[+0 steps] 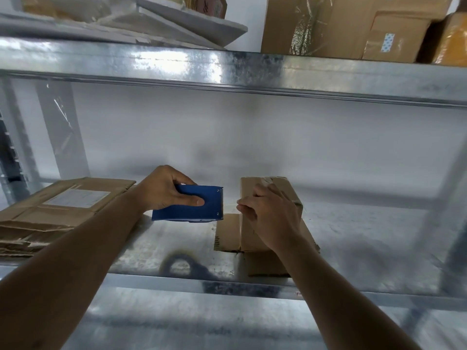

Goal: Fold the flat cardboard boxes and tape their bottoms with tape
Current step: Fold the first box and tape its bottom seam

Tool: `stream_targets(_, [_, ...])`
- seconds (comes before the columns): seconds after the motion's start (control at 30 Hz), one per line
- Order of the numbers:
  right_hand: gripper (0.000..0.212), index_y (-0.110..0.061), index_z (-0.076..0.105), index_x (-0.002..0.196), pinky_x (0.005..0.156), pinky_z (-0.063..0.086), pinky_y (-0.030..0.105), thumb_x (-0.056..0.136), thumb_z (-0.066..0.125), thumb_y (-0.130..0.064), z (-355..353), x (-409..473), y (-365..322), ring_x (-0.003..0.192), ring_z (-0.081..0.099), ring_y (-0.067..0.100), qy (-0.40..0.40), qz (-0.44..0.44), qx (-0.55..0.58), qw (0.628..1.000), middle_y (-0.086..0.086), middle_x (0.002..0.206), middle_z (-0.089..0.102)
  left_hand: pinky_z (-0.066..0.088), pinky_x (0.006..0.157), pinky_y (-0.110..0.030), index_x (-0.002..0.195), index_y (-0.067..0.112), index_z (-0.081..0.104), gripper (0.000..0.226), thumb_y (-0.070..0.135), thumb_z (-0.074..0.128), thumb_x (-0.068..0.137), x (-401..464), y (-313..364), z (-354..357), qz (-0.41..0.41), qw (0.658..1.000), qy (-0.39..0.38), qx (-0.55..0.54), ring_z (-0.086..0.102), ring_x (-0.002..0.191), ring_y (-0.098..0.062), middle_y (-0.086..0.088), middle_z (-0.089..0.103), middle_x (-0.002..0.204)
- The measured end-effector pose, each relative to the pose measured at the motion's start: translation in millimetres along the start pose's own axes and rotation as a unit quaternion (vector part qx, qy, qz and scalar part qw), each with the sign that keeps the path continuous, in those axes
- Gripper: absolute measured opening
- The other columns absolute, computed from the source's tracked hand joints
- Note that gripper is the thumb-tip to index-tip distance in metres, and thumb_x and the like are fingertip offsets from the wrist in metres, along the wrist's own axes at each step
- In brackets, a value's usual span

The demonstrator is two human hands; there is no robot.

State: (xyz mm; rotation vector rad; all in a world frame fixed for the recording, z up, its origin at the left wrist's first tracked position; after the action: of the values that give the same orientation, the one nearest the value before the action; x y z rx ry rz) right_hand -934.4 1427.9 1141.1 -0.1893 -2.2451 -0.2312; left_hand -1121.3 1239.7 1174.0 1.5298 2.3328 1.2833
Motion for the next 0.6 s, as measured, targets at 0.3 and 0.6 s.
stream_targets(0.3, [0.015,-0.029,0.082,0.09,0.066,0.056,0.029,0.079,0.088,-0.037,3.5,-2.5,-5.8,0.091,0.071,0.022,-0.01,0.001,-0.01,1.0,-0.004,0.092,0.071,0.063,0.079,-0.042,0.094,0.031,0.084,0.029,0.047,0.091,0.07,10.3,4.9,15.0,-0.014,0.998,0.007,0.069,0.075,0.079,-0.009,0.014,0.079,0.084])
stream_targets(0.6, [0.015,-0.02,0.078,0.08,0.082,0.061,0.047,0.081,0.086,-0.034,11.0,2.1,-19.0,0.102,0.068,0.034,-0.037,0.017,-0.072,0.997,0.006,0.097,0.07,0.062,0.076,-0.04,0.091,0.039,0.083,0.037,0.065,0.087,0.065,18.8,2.2,27.4,-0.019,0.989,0.047,0.14,0.071,0.077,-0.004,0.023,0.076,0.081])
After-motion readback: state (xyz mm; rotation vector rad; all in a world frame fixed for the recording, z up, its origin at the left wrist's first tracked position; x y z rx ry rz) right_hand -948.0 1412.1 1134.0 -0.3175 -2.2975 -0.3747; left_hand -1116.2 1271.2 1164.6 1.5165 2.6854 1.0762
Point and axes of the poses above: each hand's wrist, its own x-axis towards the middle knuckle, its own z-axis out of the palm, y = z × x, the point moved 3 cm from there along x, towards the middle knuckle
